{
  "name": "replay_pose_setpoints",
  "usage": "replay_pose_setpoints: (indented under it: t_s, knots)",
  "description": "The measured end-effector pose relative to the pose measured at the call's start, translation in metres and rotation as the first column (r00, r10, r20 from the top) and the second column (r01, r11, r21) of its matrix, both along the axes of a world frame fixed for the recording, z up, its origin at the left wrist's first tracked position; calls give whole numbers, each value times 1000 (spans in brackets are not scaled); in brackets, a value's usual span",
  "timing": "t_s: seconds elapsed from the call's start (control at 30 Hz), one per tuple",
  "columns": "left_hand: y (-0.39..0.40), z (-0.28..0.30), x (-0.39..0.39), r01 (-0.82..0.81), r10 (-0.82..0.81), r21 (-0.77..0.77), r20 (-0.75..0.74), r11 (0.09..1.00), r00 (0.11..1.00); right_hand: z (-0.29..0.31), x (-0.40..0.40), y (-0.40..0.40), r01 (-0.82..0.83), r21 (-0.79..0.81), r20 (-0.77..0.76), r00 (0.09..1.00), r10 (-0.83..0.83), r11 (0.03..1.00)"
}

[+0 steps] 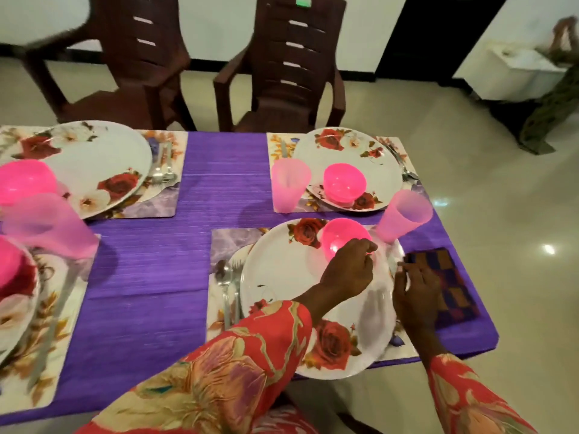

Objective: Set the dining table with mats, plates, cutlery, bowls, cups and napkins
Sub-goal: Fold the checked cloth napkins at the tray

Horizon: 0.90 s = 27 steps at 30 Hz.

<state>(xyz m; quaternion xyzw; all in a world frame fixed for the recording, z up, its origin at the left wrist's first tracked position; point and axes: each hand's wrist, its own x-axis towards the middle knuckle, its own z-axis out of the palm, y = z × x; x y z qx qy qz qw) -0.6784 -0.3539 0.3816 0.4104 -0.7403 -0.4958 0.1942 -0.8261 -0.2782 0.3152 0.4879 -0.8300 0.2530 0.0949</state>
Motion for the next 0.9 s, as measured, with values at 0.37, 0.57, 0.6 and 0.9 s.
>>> replay_pose_setpoints:
  t_s: [0.37,0.57,0.6,0.9]
  knots:
    - [-11,14,240,-335,370,-301,69,893,926,35,266,-79,-509,-318,24,839,544,800]
    - [-13,15,384,-490,541,-315,98,813,835,37,406,-100,-632,-332,123,707,697,700]
    - [-11,16,408,-530,582,-318,93,786,808,38,430,-102,-658,-325,118,684,720,679]
    - [17,20,558,-764,830,-358,67,537,553,51,598,-96,-859,-242,213,406,889,450]
